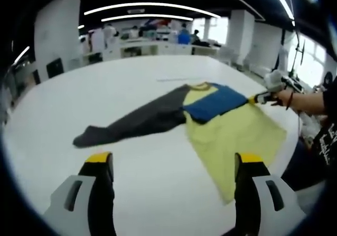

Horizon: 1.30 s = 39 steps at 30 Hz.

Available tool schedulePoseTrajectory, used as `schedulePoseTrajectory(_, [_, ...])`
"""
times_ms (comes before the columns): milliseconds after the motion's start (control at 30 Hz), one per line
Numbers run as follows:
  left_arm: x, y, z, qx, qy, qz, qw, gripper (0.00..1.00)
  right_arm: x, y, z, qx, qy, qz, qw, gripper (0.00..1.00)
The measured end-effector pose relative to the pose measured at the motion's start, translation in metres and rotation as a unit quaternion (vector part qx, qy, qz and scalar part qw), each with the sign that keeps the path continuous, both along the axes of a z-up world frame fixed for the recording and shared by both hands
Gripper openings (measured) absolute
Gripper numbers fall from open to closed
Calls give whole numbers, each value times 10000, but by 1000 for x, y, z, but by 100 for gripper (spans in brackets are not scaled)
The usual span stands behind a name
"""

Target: Fold the garment on the visible template until the final outline fits inside the template.

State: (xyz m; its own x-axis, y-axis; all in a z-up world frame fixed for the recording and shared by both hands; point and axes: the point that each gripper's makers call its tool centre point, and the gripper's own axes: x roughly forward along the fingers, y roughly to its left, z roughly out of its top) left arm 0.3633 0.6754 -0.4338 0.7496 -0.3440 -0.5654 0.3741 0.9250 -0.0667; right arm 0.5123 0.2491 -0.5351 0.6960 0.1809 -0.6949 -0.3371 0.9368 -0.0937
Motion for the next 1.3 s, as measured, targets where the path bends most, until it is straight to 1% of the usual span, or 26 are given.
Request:
schedulePoseTrajectory(433, [-1, 4, -1, -9, 6, 86, 10000, 91, -6, -20, 0, -85, 104, -170, 9998, 0])
schedulePoseTrajectory(700, [1, 7, 0, 0, 2, 134, 9999, 91, -8, -32, -1, -98, 173, -368, 9991, 0])
schedulePoseTrajectory(1000, [4, 7, 1, -47, -42, 188, 9998, 90, -11, -39, -1, -108, 215, -438, 9988, 0])
schedulePoseTrajectory(1067, [6, 8, 2, -48, -52, 208, 9998, 89, -11, -39, 0, -41, 181, -459, 9988, 0])
schedulePoseTrajectory(1100, [7, 9, 2, -48, -55, 229, 9997, 89, -11, -40, 1, -4, 173, -496, 9986, 1])
schedulePoseTrajectory(1167, [10, 13, 3, -59, -61, 323, 9994, 88, -11, -40, 4, 176, 162, -585, 9980, 7])
schedulePoseTrajectory(1200, [13, 15, 4, -73, -68, 394, 9992, 87, -11, -37, 8, 367, 118, -628, 9973, 13])
schedulePoseTrajectory(1300, [21, 20, 7, -73, -146, 493, 9987, 86, -12, -37, 15, 582, 99, -690, 9959, 31])
